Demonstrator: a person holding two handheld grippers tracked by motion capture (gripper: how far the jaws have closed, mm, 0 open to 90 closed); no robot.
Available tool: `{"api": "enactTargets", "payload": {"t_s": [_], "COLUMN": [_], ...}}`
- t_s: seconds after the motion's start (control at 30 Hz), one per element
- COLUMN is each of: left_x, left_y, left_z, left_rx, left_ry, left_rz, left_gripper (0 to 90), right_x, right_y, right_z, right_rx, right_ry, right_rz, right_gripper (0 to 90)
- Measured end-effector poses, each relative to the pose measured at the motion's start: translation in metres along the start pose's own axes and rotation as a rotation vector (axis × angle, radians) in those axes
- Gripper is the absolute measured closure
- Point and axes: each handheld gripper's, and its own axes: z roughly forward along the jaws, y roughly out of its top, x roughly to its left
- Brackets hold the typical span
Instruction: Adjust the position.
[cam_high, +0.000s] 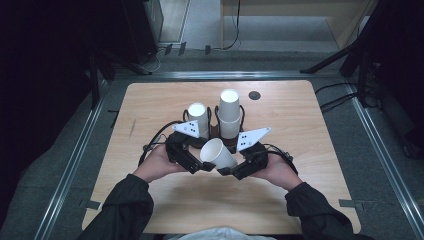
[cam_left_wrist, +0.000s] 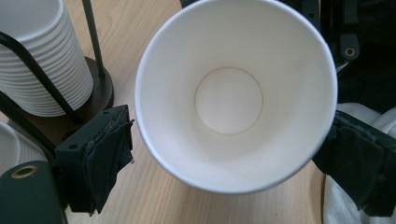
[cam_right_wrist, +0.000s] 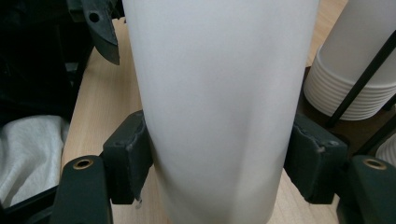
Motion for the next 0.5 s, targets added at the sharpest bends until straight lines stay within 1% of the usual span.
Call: {"api": "enactTargets", "payload": {"t_s": [0.1, 0.13, 0.17, 0.2, 0.23, 0.27, 0.33, 0.4, 0.43, 0.47, 0.5], "left_x": [0.0003, 0.0003, 0.0001, 0.0001, 0.0008, 0.0001, -0.0015, -0.0024, -0.0040, -0.0044, -0.0044], "left_y": [-0.0035, -0.0035, -0.0050, -0.0059, -0.0070, -0.0080, -0.0079, -0.0075, -0.0067, -0.0064, -0.0064], "left_z": [-0.0024, -0.0024, -0.0029, -0.0029, -0.0024, -0.0003, 0.0021, 0.0033, 0.0046, 0.0049, 0.0049], "left_rx": [-0.028, -0.028, -0.040, -0.054, -0.068, -0.093, -0.106, -0.107, -0.114, -0.126, -0.126], "left_ry": [-0.001, -0.001, 0.004, 0.002, -0.011, -0.010, -0.017, -0.014, -0.007, -0.006, -0.006], "left_rz": [-0.016, -0.016, -0.021, -0.030, -0.050, -0.068, -0.069, -0.065, -0.055, -0.057, -0.057], "left_gripper": [7.6, 7.6, 7.6, 7.6, 7.6, 7.6, 7.7, 7.6, 7.7, 7.7, 7.7], "right_x": [0.0005, 0.0005, 0.0004, 0.0004, 0.0004, 0.0002, 0.0003, 0.0008, 0.0011, 0.0011, 0.0011], "right_y": [0.0016, 0.0016, 0.0023, 0.0023, 0.0027, 0.0029, 0.0031, 0.0032, 0.0033, 0.0034, 0.0034], "right_z": [-0.0029, -0.0029, -0.0046, -0.0046, -0.0059, -0.0063, -0.0066, -0.0066, -0.0067, -0.0068, -0.0068], "right_rx": [-0.009, -0.009, -0.020, -0.020, -0.027, -0.030, -0.031, -0.032, -0.035, -0.038, -0.038], "right_ry": [-0.003, -0.003, -0.002, -0.002, 0.002, -0.001, 0.002, 0.000, 0.004, 0.004, 0.004], "right_rz": [0.000, 0.000, 0.001, 0.001, 0.004, 0.001, 0.003, 0.004, 0.002, 0.001, 0.001], "right_gripper": [30.9, 30.9, 30.9, 30.9, 30.9, 30.9, 30.9, 30.9, 30.9, 30.9, 30.9]}}
